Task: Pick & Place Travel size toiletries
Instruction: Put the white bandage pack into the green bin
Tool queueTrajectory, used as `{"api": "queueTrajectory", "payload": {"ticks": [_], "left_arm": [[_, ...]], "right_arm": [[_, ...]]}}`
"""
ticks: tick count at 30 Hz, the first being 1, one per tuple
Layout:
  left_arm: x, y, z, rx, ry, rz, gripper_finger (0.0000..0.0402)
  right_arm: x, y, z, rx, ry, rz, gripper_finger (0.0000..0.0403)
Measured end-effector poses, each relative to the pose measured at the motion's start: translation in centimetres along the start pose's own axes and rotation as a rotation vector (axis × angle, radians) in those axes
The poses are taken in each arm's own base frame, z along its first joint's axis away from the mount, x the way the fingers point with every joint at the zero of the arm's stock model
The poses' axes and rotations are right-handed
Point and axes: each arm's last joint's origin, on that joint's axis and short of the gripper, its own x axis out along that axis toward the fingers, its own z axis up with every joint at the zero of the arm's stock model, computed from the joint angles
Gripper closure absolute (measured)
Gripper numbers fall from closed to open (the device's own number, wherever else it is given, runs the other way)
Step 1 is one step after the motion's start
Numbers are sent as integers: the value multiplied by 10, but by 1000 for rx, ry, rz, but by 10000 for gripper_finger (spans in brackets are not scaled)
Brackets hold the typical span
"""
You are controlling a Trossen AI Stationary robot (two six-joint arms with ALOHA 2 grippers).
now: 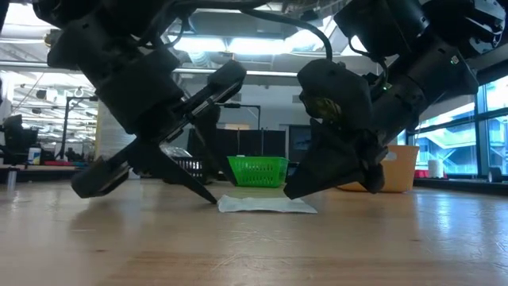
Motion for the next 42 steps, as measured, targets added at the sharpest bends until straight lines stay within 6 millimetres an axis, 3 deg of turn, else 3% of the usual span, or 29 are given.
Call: {"api": "queueTrajectory", "payload": {"ticks": [9, 16, 21, 30, 42], "left_arm": [[17, -3, -2, 59, -10, 19, 288], [16, -1, -2, 37, -22, 34, 295], [18, 0, -5, 27, -82, -2, 318], [22, 5, -16, -55, -122, -26, 396], [19, 7, -5, -68, -139, 56, 398]], "right_arm": [[0, 0, 1, 22, -2, 0, 388], [0, 0, 1, 26, -1, 1, 399], [0, 0, 1, 28, 1, 3, 390], [0, 0, 0, 28, 24, 20, 396], [0, 1, -1, 51, 58, 43, 398]]}}
